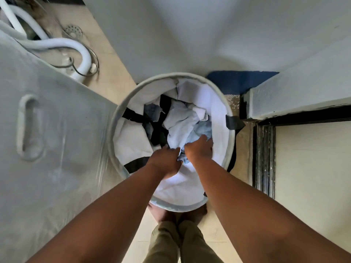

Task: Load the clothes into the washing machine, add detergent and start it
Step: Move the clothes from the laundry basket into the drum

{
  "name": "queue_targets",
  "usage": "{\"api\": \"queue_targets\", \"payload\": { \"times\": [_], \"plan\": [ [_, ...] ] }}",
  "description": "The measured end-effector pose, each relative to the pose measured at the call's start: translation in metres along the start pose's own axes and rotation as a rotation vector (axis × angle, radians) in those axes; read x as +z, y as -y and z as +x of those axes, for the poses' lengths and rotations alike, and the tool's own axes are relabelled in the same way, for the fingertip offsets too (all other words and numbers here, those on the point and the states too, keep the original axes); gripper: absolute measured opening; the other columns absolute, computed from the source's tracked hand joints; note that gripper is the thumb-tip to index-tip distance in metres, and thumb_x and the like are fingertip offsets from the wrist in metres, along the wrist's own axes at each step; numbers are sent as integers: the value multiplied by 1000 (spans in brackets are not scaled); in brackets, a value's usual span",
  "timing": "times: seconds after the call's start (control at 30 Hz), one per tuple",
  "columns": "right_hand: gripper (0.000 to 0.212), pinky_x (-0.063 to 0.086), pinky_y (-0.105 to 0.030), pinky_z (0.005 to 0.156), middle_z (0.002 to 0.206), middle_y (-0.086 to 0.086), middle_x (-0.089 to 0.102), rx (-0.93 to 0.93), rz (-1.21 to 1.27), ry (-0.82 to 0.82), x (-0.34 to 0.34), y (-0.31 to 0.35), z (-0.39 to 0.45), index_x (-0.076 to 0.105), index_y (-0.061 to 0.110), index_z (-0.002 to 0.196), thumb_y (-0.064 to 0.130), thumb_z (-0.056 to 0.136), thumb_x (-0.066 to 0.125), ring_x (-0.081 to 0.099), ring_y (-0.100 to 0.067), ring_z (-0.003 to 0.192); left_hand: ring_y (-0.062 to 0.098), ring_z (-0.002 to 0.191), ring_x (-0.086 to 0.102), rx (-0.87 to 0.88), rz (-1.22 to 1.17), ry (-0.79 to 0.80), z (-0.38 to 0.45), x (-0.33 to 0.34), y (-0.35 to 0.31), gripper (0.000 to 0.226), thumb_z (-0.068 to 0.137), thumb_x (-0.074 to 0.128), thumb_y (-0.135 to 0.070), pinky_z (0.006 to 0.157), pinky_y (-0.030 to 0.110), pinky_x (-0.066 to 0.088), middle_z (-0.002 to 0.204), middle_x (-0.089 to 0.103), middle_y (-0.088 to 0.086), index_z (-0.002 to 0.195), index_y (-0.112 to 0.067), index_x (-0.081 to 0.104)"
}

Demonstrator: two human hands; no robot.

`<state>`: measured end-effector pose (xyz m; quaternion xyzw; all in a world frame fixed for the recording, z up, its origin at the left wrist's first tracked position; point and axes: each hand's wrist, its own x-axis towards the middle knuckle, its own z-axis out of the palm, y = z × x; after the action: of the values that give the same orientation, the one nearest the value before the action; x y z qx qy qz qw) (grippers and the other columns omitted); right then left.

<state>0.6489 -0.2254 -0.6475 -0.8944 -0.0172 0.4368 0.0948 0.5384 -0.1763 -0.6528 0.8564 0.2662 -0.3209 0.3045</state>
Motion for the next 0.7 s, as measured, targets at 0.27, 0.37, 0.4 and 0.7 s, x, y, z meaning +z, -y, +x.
{"api": "queue_targets", "payload": {
  "times": [0.27, 0.37, 0.4, 0.7],
  "plan": [
    [115, 15, -38, 118, 159, -18, 0, -115, -526, -57, 9, -22, 48, -14, 3, 149, 46, 80, 67, 8, -31, 147, 30, 141, 21, 109, 408, 112, 27, 23, 19, 62, 94, 44, -44, 111, 53, 21, 152, 28, 4, 148, -22, 22],
    [137, 12, -42, 119, 160, -18, 0, -123, -615, -64, 8, -33, 51, -24, 6, 147, 61, 67, 74, 9, -34, 147, 33, 142, 22, -70, 502, 188, 29, 28, 37, 81, 89, 34, -67, 116, 53, 1, 148, 40, 7, 153, -26, 6],
    [141, 12, -42, 119, 160, -18, 0, -129, -607, -50, 9, -35, 56, -25, 7, 146, 64, 65, 75, 10, -33, 147, 37, 143, 17, -125, 502, 214, 31, 30, 43, 87, 85, 30, -75, 118, 50, -2, 148, 42, 9, 153, -30, 2],
    [30, 42, -36, 104, 130, -10, 59, -263, -817, -25, 4, -32, 65, 58, 9, 122, 17, 94, 53, 52, -25, 124, 28, 133, 41, -229, 450, -3, 27, 16, 48, 80, 87, 32, -71, 116, 44, 12, 140, 50, 12, 147, -19, 28]
  ]
}}
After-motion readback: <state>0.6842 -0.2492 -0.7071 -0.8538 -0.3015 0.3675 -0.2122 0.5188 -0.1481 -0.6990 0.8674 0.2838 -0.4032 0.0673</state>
